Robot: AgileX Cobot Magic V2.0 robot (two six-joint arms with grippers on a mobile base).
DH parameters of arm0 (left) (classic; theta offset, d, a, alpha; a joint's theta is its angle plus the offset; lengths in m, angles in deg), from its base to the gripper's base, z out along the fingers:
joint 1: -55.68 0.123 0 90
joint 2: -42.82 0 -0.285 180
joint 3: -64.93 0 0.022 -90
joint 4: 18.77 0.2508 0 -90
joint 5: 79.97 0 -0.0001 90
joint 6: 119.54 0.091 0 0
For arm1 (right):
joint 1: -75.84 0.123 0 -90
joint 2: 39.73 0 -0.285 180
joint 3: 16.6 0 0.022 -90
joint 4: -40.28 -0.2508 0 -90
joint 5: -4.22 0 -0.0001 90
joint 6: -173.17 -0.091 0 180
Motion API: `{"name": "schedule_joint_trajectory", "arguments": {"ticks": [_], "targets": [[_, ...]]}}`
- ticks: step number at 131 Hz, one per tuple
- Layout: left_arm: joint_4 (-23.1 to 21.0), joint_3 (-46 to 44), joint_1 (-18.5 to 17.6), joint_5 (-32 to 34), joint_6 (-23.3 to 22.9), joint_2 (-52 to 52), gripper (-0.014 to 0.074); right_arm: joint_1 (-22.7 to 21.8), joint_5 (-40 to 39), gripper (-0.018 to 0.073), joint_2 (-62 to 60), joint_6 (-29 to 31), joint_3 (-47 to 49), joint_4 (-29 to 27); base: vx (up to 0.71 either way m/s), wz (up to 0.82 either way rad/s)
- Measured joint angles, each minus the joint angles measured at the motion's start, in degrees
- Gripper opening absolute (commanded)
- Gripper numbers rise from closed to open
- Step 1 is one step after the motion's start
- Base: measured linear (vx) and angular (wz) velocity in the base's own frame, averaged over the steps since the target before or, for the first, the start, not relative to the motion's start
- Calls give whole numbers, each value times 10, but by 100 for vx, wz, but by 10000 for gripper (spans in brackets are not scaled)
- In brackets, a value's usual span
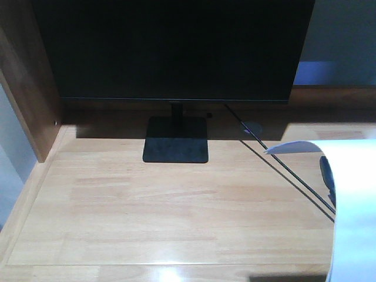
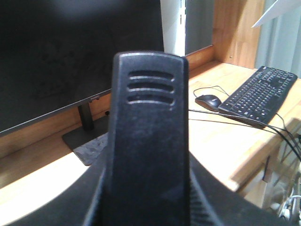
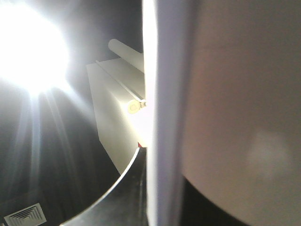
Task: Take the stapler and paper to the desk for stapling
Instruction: 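Approach the desk surface in front of the black monitor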
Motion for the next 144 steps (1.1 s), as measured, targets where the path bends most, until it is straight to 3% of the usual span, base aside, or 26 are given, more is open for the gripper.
{"name": "schedule_joint_trajectory", "arguments": {"ticks": [144], "targets": [[0,0,0,0,0,0,-6,0,0,-6,0,0,0,0,3,1]]}}
